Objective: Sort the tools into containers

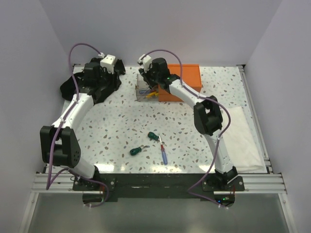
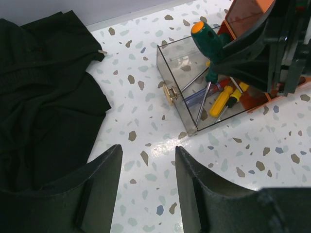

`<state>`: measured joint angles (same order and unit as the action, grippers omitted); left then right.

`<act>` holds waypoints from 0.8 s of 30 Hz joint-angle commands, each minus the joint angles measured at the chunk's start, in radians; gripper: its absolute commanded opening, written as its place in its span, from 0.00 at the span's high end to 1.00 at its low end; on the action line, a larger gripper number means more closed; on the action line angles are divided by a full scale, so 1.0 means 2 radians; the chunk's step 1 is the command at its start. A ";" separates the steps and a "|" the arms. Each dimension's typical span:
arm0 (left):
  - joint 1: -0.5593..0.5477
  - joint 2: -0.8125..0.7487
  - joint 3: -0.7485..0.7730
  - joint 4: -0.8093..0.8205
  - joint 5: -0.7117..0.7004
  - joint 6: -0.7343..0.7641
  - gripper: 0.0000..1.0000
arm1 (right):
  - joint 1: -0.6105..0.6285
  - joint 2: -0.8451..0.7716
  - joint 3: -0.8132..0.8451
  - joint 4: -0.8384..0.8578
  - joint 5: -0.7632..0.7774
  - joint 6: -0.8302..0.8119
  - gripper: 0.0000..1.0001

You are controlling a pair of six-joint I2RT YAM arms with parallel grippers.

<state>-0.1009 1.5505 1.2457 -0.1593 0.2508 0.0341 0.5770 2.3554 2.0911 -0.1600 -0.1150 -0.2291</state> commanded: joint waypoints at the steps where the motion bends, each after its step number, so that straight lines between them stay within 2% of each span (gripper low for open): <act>1: -0.005 -0.001 0.009 0.006 0.013 -0.013 0.48 | 0.003 -0.022 -0.015 0.010 0.024 -0.012 1.00; 3: -0.005 -0.001 0.001 0.012 0.023 -0.012 0.48 | 0.003 -0.032 -0.023 -0.007 0.024 -0.017 1.00; 5: -0.004 -0.001 -0.010 0.018 0.037 -0.009 0.48 | 0.003 -0.048 -0.035 -0.027 0.011 -0.023 0.68; 6: -0.004 0.000 -0.013 0.020 0.047 -0.002 0.47 | 0.004 -0.055 -0.038 -0.030 0.008 -0.023 0.46; 9: -0.004 0.002 -0.032 0.024 0.088 0.020 0.47 | 0.005 -0.070 -0.035 -0.046 0.012 -0.006 0.29; 14: -0.004 0.001 -0.067 0.034 0.138 0.054 0.48 | 0.006 -0.088 0.022 -0.102 0.020 0.072 0.26; 16: -0.005 -0.006 -0.077 0.043 0.163 0.069 0.48 | 0.007 -0.124 0.006 -0.087 0.029 0.089 0.25; 20: -0.016 -0.024 -0.113 0.063 0.262 0.070 0.49 | 0.008 -0.173 -0.015 -0.085 0.057 0.085 0.24; 22: -0.046 -0.045 -0.123 0.049 0.286 0.106 0.49 | 0.005 -0.199 -0.041 -0.080 0.082 0.068 0.24; 24: -0.072 -0.072 -0.135 0.012 0.321 0.177 0.47 | -0.003 -0.213 -0.067 -0.072 0.092 0.055 0.23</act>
<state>-0.1455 1.5265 1.0080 -0.1017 0.6762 0.1833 0.5903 2.0480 2.0300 -0.3408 -0.0154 -0.1001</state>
